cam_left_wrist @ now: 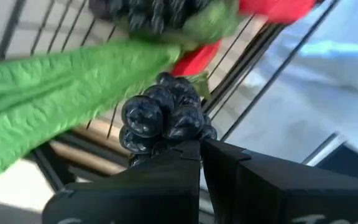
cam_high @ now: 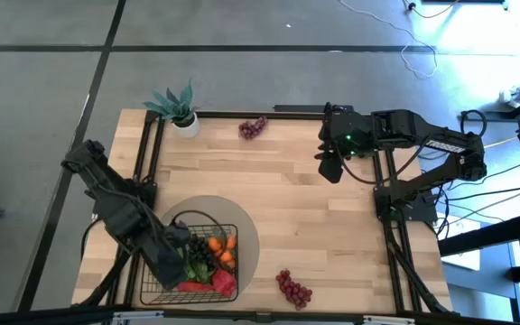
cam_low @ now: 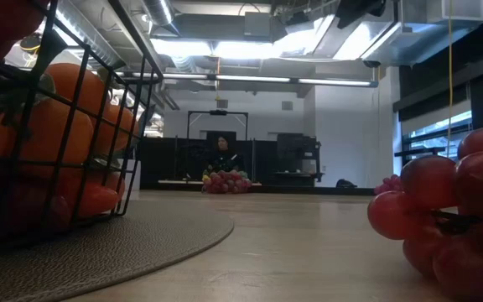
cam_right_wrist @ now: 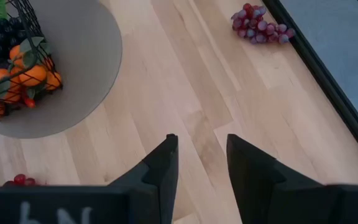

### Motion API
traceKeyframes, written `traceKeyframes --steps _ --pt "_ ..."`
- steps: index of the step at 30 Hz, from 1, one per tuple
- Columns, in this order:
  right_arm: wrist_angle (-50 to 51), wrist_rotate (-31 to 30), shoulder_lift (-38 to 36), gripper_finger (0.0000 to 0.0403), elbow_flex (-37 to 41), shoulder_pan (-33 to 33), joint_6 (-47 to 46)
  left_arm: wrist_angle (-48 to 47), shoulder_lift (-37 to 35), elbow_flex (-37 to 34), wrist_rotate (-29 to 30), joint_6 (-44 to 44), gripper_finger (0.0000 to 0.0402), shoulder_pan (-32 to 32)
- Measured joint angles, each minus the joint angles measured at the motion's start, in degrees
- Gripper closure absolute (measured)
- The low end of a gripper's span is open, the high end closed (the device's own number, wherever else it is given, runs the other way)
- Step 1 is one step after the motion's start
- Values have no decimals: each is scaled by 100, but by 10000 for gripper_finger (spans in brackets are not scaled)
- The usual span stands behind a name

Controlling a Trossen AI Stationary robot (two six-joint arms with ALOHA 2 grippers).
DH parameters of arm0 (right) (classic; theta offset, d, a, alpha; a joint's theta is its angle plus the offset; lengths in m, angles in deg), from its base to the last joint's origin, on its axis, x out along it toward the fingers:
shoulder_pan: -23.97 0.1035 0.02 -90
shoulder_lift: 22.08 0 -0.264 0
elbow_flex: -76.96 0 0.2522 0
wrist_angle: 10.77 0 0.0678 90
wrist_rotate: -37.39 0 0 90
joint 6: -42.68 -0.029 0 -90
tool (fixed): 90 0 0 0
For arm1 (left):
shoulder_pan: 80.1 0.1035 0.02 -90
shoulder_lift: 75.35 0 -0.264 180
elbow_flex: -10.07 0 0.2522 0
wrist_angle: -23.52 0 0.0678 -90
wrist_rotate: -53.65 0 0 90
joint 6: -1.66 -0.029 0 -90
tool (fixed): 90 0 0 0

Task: Build produce basket
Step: Put the black grapes into the wire basket

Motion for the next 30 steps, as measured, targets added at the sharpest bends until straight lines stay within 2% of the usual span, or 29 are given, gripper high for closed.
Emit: traceKeyframes --steps 5,13,23,30 --pt "-86 0 0 282 0 0 -7 174 190 -255 -513 25 401 -231" --pt "-186 0 0 282 0 0 -3 565 315 -662 -440 144 401 -478" --pt "-188 0 1 282 0 0 -3 1081 315 -1279 -436 154 400 -491" --pt "-185 0 0 282 0 -1 -1 1072 315 -1455 -639 152 372 -406"
